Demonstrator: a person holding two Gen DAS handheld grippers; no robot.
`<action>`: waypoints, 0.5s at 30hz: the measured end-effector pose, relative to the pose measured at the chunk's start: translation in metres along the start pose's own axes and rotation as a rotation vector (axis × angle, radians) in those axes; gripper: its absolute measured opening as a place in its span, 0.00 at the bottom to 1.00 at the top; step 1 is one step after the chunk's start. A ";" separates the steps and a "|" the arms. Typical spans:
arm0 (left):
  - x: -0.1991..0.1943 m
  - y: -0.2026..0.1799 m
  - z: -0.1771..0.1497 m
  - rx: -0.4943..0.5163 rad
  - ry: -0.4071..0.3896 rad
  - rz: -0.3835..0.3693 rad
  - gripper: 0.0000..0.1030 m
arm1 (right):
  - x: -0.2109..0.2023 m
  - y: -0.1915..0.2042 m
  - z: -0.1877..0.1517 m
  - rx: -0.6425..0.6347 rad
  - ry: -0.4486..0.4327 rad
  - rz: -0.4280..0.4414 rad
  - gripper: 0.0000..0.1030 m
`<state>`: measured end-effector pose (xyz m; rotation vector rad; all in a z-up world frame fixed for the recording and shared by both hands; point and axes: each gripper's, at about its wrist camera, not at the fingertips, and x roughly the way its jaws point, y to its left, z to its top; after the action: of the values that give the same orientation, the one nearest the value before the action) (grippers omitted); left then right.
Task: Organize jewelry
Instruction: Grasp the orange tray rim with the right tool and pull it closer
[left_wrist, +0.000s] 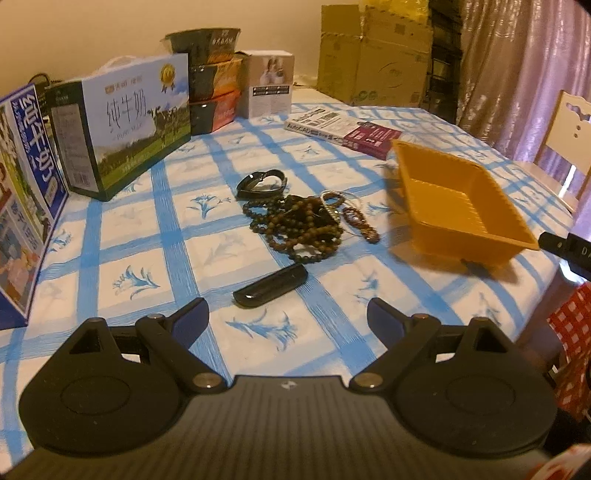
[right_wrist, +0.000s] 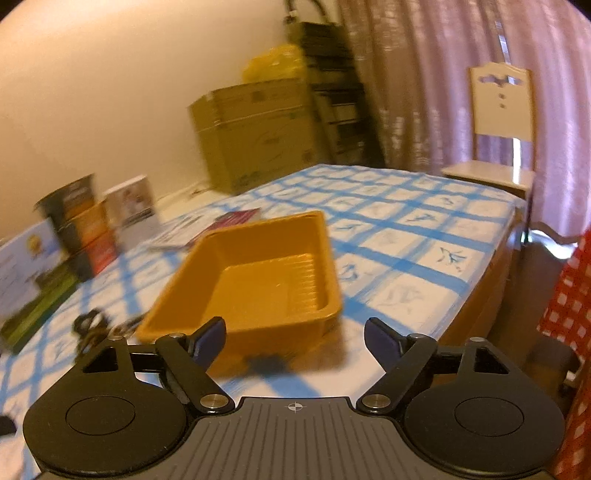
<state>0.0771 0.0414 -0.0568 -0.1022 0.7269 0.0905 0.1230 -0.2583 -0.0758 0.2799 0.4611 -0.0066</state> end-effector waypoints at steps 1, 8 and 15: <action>0.005 0.002 0.001 -0.002 -0.001 0.001 0.89 | 0.006 -0.003 -0.001 0.008 -0.018 -0.017 0.79; 0.037 0.007 0.016 0.030 -0.027 0.001 0.89 | 0.054 -0.016 -0.007 0.057 -0.093 -0.082 0.77; 0.058 0.011 0.025 0.031 -0.036 0.005 0.89 | 0.095 -0.021 -0.010 0.104 -0.111 -0.097 0.65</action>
<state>0.1356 0.0579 -0.0777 -0.0693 0.6919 0.0860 0.2019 -0.2704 -0.1318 0.3569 0.3640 -0.1407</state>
